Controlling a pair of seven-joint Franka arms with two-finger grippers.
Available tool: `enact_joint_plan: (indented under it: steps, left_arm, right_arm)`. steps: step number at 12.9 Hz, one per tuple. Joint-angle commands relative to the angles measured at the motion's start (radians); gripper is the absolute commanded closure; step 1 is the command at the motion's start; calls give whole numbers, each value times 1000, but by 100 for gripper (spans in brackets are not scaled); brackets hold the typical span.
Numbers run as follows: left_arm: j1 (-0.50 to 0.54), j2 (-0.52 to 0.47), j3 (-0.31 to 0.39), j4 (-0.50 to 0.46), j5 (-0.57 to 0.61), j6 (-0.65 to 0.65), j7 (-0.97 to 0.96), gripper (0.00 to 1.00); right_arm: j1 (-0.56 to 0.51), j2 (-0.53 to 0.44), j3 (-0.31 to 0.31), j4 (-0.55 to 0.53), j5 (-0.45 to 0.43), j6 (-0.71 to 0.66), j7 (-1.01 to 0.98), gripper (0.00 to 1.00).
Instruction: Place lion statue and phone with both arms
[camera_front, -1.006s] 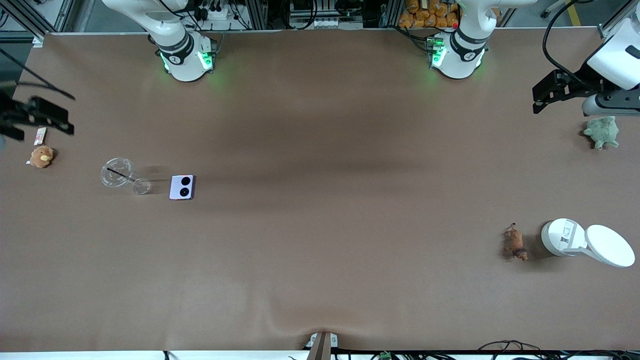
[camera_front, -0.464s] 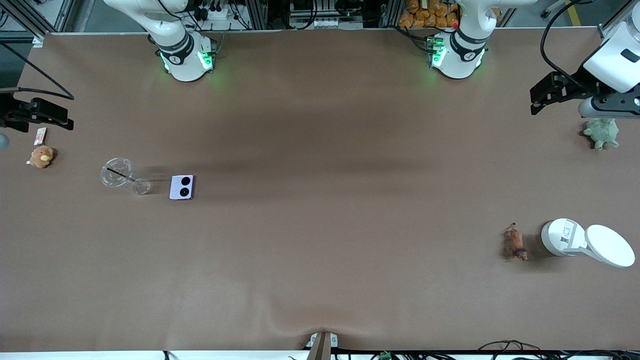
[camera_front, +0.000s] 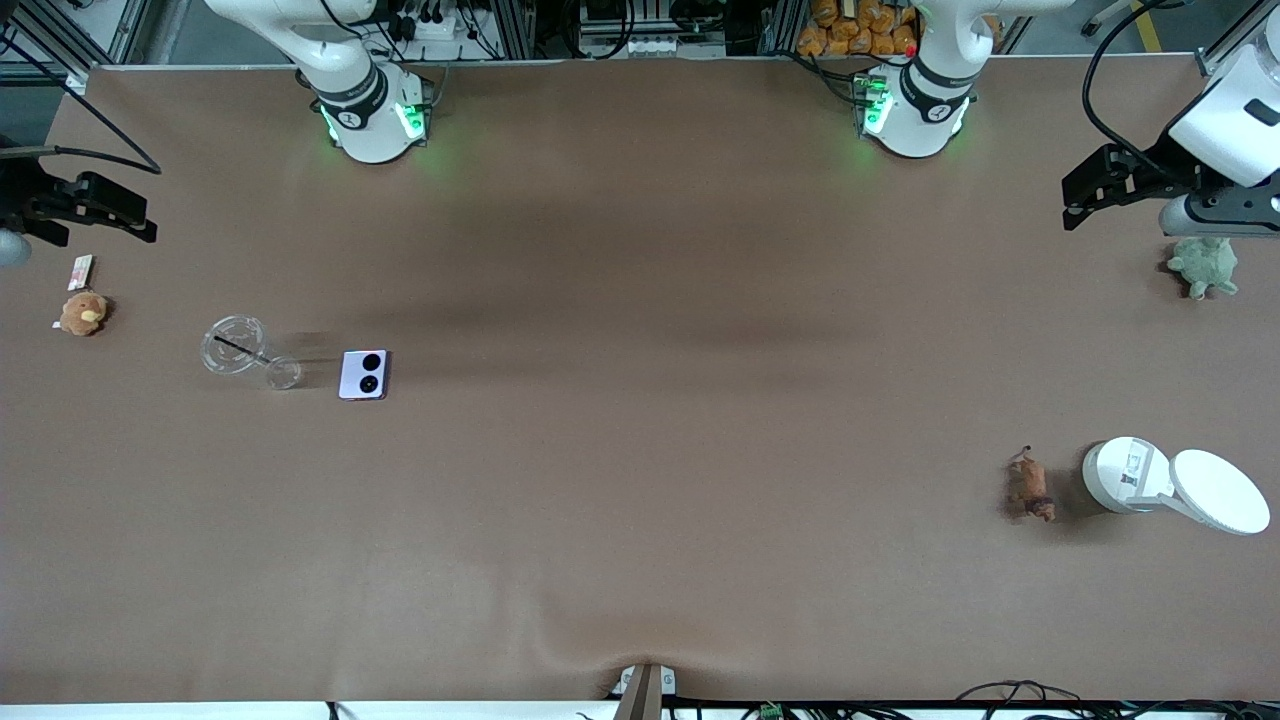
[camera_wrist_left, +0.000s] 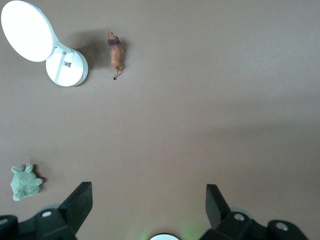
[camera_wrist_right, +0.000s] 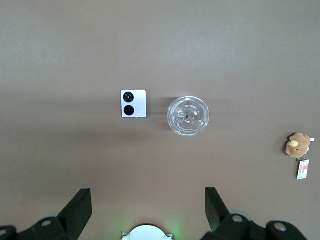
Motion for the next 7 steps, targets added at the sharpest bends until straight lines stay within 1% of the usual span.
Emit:
enact_joint_plan:
  steps: [1, 7]
  left_arm:
    - [7, -7, 1, -4, -21, 0, 18, 0]
    - [8, -5, 4, -6, -21, 1, 18, 0]
  right_arm:
    - [16, -23, -22, -26, 8, 17, -7, 0]
    - [27, -20, -20, -10, 8, 17, -7, 0]
